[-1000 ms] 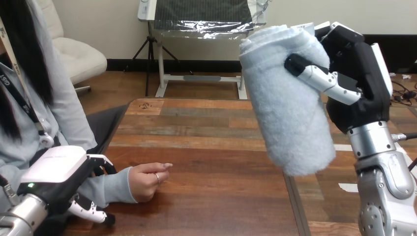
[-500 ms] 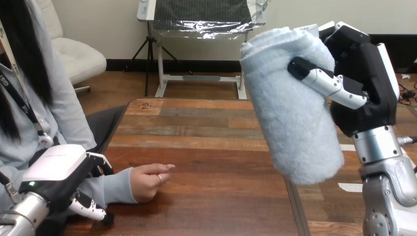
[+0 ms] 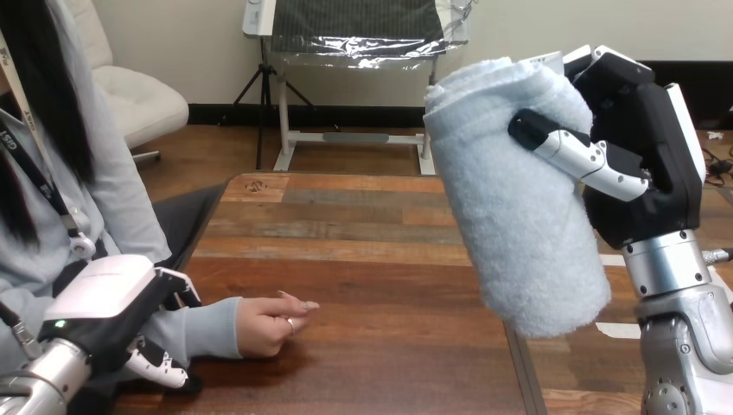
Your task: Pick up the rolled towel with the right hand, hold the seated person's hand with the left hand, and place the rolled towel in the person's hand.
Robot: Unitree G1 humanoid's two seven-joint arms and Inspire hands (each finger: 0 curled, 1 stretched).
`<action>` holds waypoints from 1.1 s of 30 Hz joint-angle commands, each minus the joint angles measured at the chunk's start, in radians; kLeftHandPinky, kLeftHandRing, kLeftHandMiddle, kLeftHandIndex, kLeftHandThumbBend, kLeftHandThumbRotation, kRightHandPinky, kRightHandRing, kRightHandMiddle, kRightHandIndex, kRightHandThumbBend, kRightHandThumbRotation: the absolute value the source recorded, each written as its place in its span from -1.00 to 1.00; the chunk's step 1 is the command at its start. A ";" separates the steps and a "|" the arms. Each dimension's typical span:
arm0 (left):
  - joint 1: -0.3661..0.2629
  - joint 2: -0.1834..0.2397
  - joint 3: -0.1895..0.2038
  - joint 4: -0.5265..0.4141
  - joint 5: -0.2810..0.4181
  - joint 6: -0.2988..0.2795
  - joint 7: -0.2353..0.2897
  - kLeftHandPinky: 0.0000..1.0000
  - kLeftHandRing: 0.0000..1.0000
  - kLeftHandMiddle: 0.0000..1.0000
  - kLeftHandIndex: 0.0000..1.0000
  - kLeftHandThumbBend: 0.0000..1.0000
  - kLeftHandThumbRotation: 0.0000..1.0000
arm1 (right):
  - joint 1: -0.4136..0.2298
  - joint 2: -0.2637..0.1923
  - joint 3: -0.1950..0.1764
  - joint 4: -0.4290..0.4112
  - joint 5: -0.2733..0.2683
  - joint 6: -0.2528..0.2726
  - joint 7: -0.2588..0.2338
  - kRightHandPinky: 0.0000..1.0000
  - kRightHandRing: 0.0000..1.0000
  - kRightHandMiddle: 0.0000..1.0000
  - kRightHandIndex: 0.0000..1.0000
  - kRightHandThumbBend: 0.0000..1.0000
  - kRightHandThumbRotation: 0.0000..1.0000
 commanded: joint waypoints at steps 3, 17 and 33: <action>-0.072 -0.002 -0.032 0.025 -0.009 -0.013 0.027 -0.09 -0.10 -0.04 -0.03 0.91 -0.82 | -0.035 0.003 0.008 -0.065 0.014 -0.004 -0.004 -0.61 -0.46 -0.25 -0.24 0.06 -1.00; -0.082 -0.001 -0.054 0.054 -0.013 -0.054 0.079 -0.25 -0.27 -0.20 -0.21 0.86 -0.99 | -0.024 0.010 0.020 -0.072 0.003 0.013 -0.024 -0.62 -0.46 -0.25 -0.25 0.06 -1.00; -0.067 0.006 -0.044 -0.007 -0.031 -0.056 0.080 -0.37 -0.37 -0.28 -0.31 0.80 -1.00 | -0.027 0.012 0.040 -0.044 0.022 0.059 -0.009 -0.59 -0.42 -0.22 -0.23 -0.18 -1.00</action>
